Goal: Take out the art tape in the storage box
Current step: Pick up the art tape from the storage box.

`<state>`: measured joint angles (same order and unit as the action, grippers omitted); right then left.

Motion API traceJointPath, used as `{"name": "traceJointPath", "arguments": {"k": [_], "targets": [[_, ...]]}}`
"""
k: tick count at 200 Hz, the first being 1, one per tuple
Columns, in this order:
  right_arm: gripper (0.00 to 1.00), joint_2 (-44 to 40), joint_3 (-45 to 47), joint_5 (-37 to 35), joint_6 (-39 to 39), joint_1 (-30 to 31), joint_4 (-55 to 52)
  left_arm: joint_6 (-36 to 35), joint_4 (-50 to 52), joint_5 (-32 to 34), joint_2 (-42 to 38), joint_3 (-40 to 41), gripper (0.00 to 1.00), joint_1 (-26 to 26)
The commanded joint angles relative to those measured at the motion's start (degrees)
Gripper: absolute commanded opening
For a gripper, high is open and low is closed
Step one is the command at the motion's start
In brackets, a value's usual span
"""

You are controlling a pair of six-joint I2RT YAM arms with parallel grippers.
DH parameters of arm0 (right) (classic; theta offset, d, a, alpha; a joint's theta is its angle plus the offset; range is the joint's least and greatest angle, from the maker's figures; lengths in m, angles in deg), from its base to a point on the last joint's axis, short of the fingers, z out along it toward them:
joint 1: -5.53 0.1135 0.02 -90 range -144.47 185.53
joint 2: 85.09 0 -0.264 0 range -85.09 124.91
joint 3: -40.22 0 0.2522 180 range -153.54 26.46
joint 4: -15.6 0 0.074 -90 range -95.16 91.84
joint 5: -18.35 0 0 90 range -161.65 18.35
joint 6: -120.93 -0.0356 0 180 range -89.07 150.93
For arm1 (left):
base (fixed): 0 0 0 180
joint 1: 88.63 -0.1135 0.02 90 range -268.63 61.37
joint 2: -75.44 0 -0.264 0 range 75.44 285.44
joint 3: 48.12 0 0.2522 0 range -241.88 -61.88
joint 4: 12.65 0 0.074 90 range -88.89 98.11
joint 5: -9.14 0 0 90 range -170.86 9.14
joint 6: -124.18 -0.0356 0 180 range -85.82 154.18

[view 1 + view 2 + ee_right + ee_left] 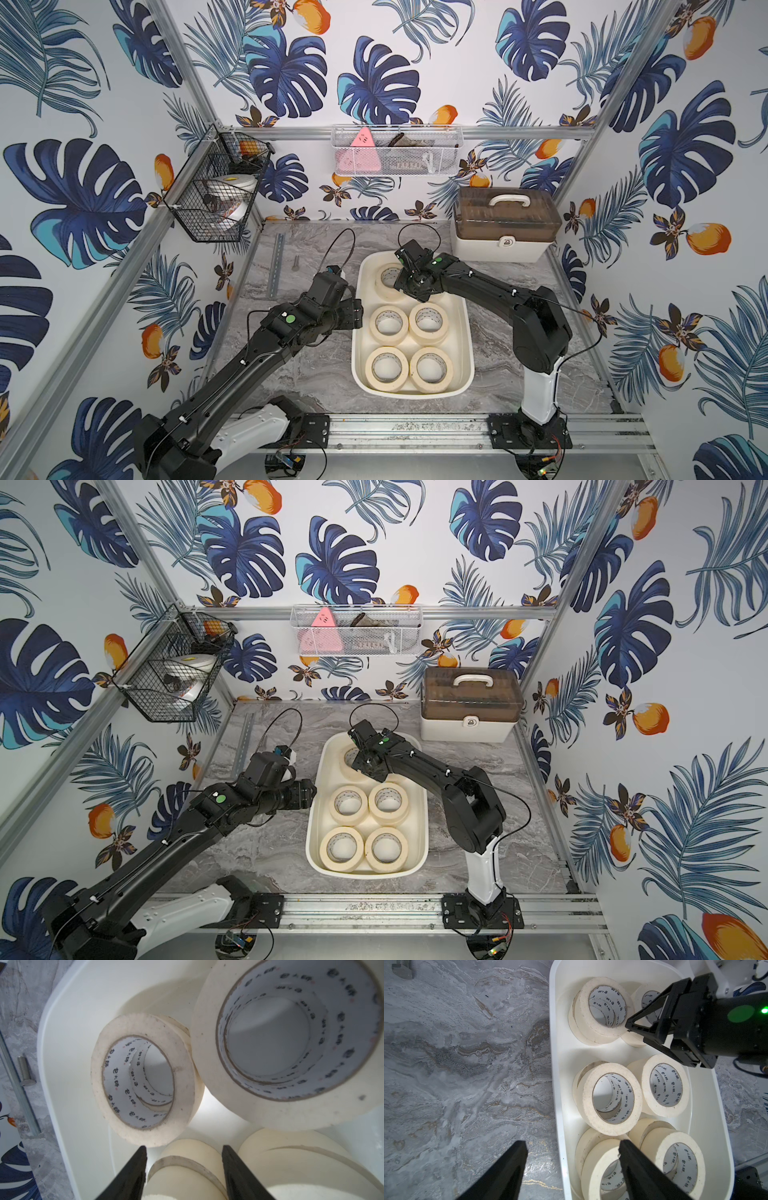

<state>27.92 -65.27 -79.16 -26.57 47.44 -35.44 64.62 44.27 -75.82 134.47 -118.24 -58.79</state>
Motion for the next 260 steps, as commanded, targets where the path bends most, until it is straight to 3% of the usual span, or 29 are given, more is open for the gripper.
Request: {"name": "traceJointPath", "arguments": {"k": [1,52,81,178,260], "targets": [[0.6,1.65,-1.15,-2.16,-1.38,-0.47,1.64,-1.08,0.4,0.76,-0.48,-0.77,0.78,-0.02],[0.57,8.1,-5.74,-2.14,-0.71,-1.74,1.03,-1.32,0.95,1.29,-1.01,-1.12,0.79,0.02],[0.47,9.5,-7.1,-3.02,0.05,-1.92,0.28,-1.43,1.43,1.38,-0.84,-1.39,0.8,0.0],[0.14,4.85,-8.1,-6.15,4.61,-1.31,-3.73,-1.43,1.84,0.89,-0.85,-1.81,0.8,0.02],[0.04,1.6,-17.1,-8.68,12.57,5.09,-14.3,-4.02,3.55,1.88,2.54,-8.31,0.79,0.03]]}}
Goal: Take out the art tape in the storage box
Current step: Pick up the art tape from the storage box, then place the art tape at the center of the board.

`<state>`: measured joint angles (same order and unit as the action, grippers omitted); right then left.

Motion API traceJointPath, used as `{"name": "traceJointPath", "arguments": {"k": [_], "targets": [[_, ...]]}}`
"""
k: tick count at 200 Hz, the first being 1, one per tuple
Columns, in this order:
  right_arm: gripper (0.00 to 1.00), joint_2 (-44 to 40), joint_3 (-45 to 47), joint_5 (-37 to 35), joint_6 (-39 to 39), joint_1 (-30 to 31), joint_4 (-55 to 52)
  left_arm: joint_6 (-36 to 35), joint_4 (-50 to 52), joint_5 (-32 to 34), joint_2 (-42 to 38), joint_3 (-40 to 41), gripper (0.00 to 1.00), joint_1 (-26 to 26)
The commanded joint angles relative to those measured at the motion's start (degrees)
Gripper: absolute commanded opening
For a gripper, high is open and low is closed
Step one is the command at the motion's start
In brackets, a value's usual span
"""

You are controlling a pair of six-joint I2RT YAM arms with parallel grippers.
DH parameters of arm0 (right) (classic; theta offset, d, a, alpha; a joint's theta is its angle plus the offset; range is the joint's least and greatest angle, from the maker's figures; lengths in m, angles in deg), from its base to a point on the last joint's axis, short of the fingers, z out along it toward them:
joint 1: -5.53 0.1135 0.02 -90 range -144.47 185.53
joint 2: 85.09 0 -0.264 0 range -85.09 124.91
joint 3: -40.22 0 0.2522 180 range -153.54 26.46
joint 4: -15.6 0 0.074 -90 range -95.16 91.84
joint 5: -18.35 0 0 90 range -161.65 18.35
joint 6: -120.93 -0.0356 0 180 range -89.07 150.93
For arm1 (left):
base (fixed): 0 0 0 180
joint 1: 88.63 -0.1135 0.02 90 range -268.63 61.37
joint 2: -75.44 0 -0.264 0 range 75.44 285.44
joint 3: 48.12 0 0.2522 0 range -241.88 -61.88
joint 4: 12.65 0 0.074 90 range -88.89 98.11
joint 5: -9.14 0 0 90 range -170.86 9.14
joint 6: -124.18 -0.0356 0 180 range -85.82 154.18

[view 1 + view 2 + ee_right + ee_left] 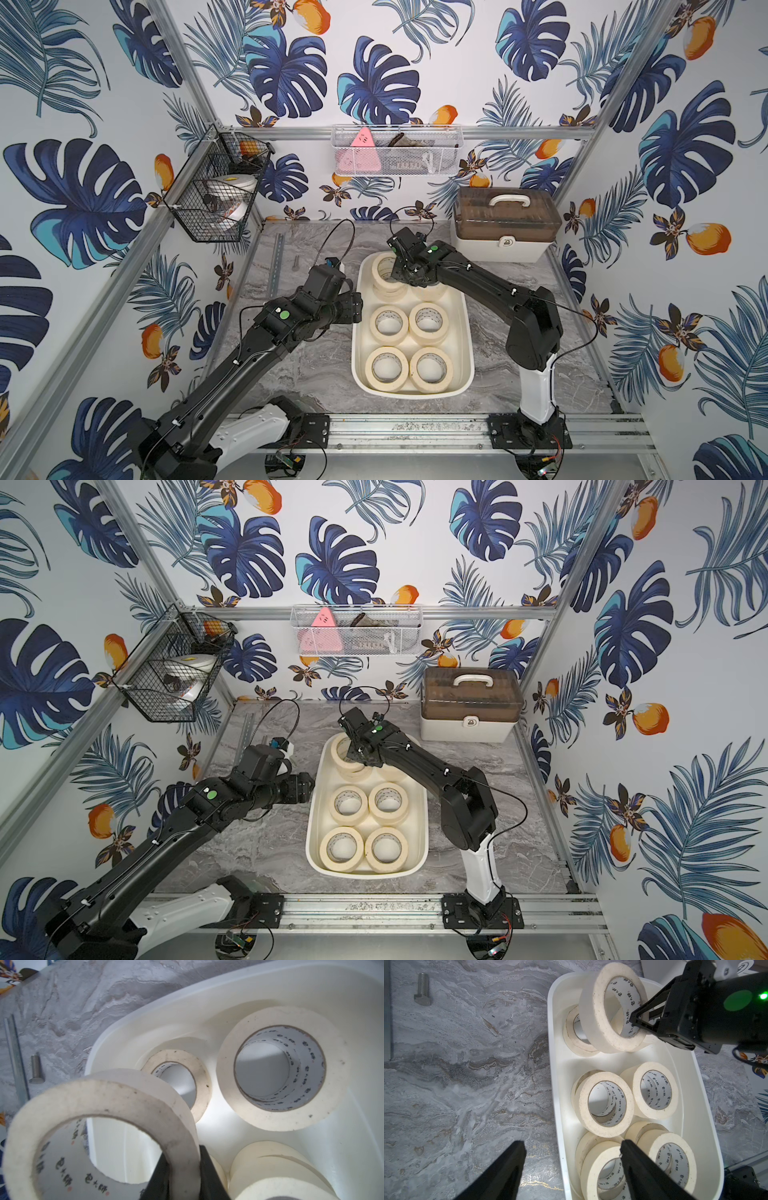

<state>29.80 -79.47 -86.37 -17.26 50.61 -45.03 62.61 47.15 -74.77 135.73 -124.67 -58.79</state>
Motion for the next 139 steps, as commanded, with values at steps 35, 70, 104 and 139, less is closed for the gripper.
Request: {"name": "traceJointPath", "arguments": {"k": [35,70,104,139], "targets": [[0.04,-1.16,-4.47,-1.63,3.86,5.73,-5.87,-1.89,1.34,2.56,3.72,-4.56,0.75,-0.06],[0.04,-2.41,-4.72,-1.79,3.78,8.22,-6.03,-1.28,0.64,3.62,5.41,-5.37,0.72,-0.35],[0.05,-3.91,-3.9,-1.97,3.62,9.58,-5.52,-1.0,-0.67,3.89,7.0,-5.36,0.68,-1.5],[0.05,-5.07,-2.82,-2.16,3.62,10.33,-5.01,-1.22,-1.69,4.82,8.57,-5.16,0.63,-2.86]]}}
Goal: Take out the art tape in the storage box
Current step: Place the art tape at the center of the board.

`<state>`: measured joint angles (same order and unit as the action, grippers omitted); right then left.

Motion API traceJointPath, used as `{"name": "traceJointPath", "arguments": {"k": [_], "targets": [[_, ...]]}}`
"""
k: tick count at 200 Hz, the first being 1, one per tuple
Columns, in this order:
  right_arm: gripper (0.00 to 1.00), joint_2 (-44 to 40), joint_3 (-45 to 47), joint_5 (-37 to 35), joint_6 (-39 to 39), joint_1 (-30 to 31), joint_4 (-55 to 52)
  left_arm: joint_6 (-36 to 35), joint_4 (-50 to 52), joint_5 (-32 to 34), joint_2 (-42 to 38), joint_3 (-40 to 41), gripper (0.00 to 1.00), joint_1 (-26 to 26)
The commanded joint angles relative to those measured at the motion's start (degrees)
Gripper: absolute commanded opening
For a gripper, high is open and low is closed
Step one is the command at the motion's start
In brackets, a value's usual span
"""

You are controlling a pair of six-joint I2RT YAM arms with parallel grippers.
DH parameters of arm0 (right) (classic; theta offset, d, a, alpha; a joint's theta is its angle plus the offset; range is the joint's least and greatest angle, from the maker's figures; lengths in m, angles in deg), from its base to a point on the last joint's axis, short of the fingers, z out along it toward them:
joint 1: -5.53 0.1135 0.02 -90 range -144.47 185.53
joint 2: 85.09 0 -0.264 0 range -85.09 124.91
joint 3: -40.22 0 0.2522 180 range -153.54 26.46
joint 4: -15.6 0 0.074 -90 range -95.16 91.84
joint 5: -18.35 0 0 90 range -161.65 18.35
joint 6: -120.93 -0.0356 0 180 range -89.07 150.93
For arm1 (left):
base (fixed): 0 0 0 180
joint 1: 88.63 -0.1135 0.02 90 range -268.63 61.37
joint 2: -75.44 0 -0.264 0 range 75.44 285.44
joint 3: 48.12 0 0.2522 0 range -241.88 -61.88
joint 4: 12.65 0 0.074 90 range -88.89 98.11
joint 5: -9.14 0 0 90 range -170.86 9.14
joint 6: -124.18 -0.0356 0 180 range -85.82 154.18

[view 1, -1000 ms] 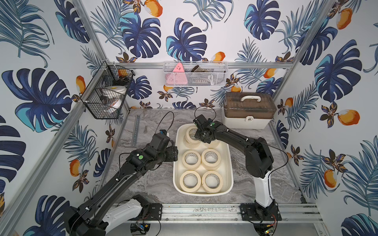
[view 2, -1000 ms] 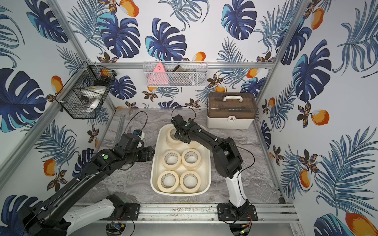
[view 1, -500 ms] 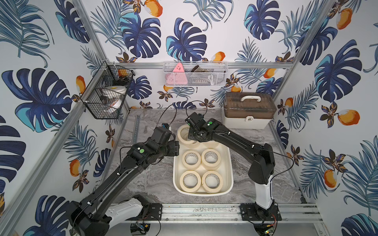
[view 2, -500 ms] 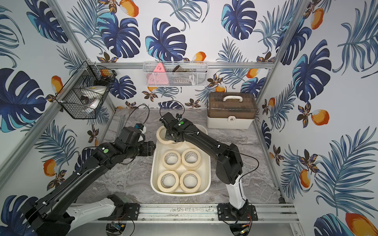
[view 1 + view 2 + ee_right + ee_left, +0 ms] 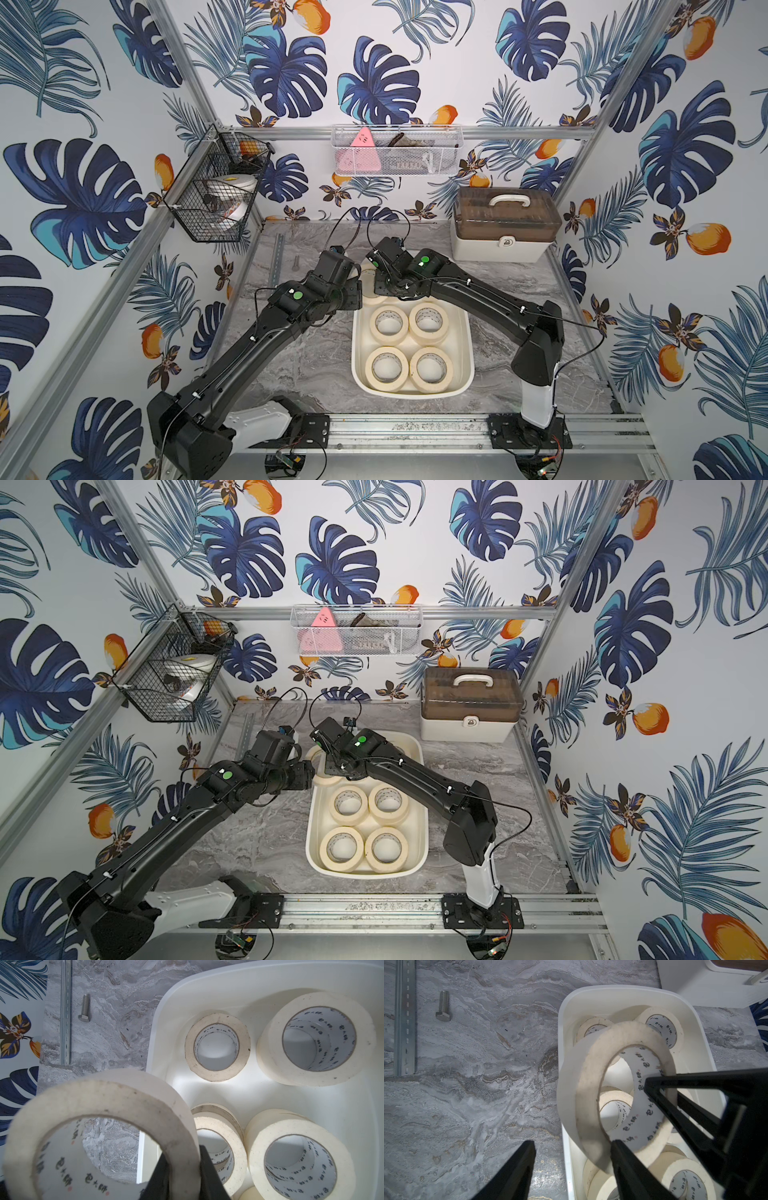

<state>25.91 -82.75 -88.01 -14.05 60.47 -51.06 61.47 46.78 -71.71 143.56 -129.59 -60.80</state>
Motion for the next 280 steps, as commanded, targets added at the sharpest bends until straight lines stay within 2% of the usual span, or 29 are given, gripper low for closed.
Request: {"name": "traceJointPath", "arguments": {"k": [1,62,117,145,159,183,205,227,248,280], "targets": [[0.05,-1.25,0.52,-0.52,0.45,0.5,1.04,-0.11,-1.39,1.76,0.77,-0.24,0.63,-0.89],[0.07,-1.62,1.94,0.36,0.57,1.07,1.93,-0.13,-3.91,-0.17,3.84,-0.76,0.6,-1.4],[0.1,-2.93,2.67,0.49,0.98,1.14,2.52,-0.25,-5.27,-1.04,4.82,-0.52,0.32,-1.58],[0.19,-4.56,4.05,1.42,2.1,1.14,4.05,-0.31,-6.38,-2.42,4.61,-0.41,0.14,-1.64],[0.24,-5.95,5.29,2.0,2.62,1.14,5.29,-0.15,-6.74,-2.73,4.57,-0.41,0.09,-1.7],[0.45,-8.65,7.69,2.99,3.35,1.18,7.9,0.13,-7.22,-3.63,4.84,-0.74,0.0,-2.09],[0.58,-11.5,9.39,3.29,3.96,1.12,9.55,0.9,-7.76,-4.46,5.23,-1.12,0.0,-3.24],[0.65,-14.26,10.64,3.09,5.1,1.05,10.88,1.73,-7.66,-4.05,5.96,-2.1,0.0,-4.81],[0.67,-16.92,12.17,1.76,6.06,1.1,11.71,3.41,-7.55,-2.24,6.65,-2.67,0.0,-7.44],[0.68,-20.69,16.09,-1.08,6.9,0.48,13.16,6.42,-10.01,-3.44,7.61,-1.61,0.0,-15.12]]}}
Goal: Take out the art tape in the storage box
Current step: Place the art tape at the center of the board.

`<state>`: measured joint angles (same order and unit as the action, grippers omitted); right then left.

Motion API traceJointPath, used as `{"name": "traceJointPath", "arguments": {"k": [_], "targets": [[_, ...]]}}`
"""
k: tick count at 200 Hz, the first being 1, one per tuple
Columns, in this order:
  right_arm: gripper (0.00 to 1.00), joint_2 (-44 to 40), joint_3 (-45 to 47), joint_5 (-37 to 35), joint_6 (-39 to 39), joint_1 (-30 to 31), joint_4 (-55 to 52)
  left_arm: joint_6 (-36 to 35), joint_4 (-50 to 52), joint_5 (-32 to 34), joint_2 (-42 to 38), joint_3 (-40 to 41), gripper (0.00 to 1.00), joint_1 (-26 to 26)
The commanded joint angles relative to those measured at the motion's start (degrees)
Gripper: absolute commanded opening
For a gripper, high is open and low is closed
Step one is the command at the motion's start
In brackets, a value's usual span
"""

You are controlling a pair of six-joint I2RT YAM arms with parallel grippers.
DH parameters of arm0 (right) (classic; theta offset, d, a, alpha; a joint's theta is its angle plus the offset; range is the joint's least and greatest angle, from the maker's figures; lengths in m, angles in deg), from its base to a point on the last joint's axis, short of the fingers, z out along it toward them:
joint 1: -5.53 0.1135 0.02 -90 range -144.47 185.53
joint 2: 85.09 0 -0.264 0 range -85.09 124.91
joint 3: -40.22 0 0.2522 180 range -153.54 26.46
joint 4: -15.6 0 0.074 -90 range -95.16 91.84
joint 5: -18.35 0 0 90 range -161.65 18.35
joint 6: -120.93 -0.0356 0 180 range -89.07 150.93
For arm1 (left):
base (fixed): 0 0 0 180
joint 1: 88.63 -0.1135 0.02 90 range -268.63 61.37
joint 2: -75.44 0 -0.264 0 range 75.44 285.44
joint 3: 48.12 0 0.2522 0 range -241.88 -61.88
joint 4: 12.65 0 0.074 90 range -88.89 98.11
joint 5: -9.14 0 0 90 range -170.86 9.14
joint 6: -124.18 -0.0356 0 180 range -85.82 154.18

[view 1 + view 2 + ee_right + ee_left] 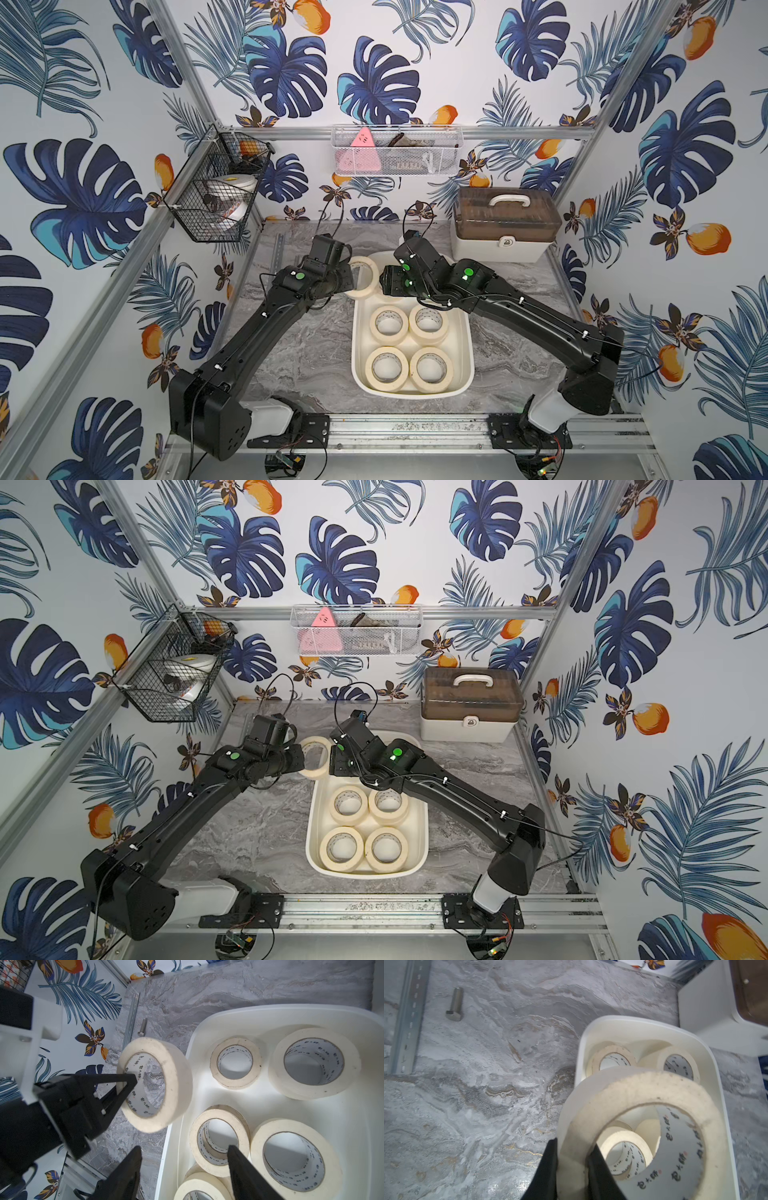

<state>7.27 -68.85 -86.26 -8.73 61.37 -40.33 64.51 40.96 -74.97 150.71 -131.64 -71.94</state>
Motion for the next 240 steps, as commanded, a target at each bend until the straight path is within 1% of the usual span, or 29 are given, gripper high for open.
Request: {"name": "traceJointPath", "arguments": {"k": [1,37,76,112,178,240], "targets": [[0.68,-2.2,2.26,-2.85,1.6,-0.53,2.44,3.53,-4.23,-0.23,0.53,0.47,0.0,-4.18],[0.68,-4.86,6.6,-2.15,1.17,-3.38,2.62,6.03,-6.5,1.67,4.22,1.16,0.0,-9.21],[0.68,-6.81,11.16,0.36,1.08,-8.21,1.84,7.4,-9.71,3.1,10.66,2.61,0.0,-11.48],[0.68,-9.2,15.5,2.61,1.42,-12.83,2.25,7.12,-12.17,4.22,17.31,2.67,0.0,-11.82],[0.68,-10.55,19.11,4.5,2.4,-17.45,1.83,8.08,-16.21,0.79,26.94,0.92,0.0,-11.55],[0.68,-10.73,21.27,6.59,2.29,-19.91,2.38,8.26,-17.08,1.62,31.4,0.06,0.0,-9.44]]}}
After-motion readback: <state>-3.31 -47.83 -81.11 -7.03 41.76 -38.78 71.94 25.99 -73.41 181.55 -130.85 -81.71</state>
